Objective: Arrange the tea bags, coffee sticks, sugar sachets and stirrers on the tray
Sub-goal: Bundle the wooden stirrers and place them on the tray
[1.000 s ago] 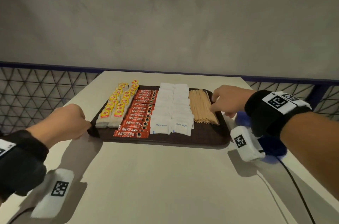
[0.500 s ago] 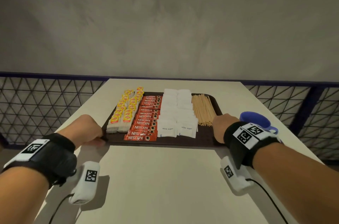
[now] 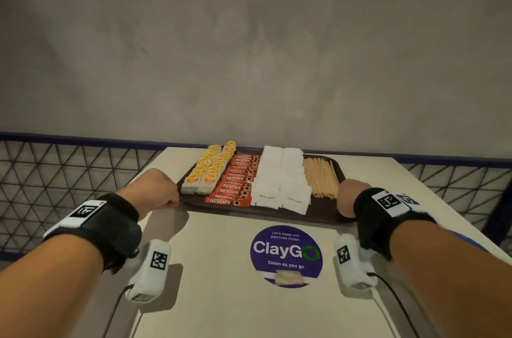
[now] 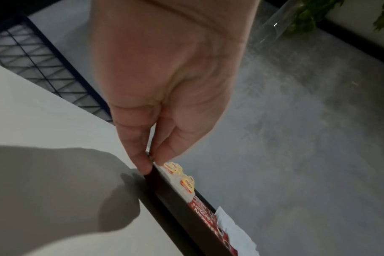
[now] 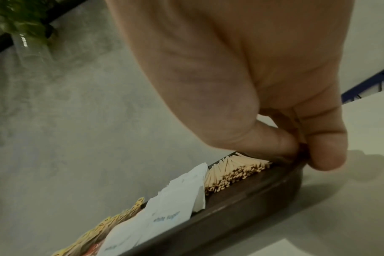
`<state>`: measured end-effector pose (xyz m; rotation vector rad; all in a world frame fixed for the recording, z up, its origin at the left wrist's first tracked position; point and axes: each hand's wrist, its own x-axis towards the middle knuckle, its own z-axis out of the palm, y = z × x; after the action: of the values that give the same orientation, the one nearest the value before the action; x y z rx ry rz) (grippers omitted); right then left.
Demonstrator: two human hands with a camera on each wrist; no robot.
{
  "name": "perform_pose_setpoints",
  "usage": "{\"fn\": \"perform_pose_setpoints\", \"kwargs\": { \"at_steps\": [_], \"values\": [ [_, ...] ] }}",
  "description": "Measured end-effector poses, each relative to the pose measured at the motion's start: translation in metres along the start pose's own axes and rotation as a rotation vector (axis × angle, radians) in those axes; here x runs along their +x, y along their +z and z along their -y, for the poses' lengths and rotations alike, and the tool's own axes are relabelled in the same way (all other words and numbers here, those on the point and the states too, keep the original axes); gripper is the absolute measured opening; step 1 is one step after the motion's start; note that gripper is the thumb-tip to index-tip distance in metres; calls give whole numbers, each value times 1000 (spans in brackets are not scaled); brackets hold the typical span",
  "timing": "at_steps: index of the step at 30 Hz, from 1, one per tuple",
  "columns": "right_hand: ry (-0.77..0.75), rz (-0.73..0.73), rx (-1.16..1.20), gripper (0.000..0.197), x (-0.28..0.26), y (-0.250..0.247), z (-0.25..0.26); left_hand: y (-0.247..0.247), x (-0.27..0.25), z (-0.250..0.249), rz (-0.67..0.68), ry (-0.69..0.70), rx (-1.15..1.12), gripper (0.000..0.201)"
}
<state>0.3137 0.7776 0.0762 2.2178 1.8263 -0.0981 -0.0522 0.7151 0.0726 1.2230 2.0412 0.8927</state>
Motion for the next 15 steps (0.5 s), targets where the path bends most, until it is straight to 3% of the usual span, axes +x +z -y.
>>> {"fn": "perform_pose_setpoints", "kwargs": {
  "at_steps": [5,15],
  "values": [
    [23,23,69,44,36,0,-5,19,30,-14,24,43,22,12],
    [-1,-38,95,36,35,3,-10,31,27,-9,32,45,-28,8]
  ]
}}
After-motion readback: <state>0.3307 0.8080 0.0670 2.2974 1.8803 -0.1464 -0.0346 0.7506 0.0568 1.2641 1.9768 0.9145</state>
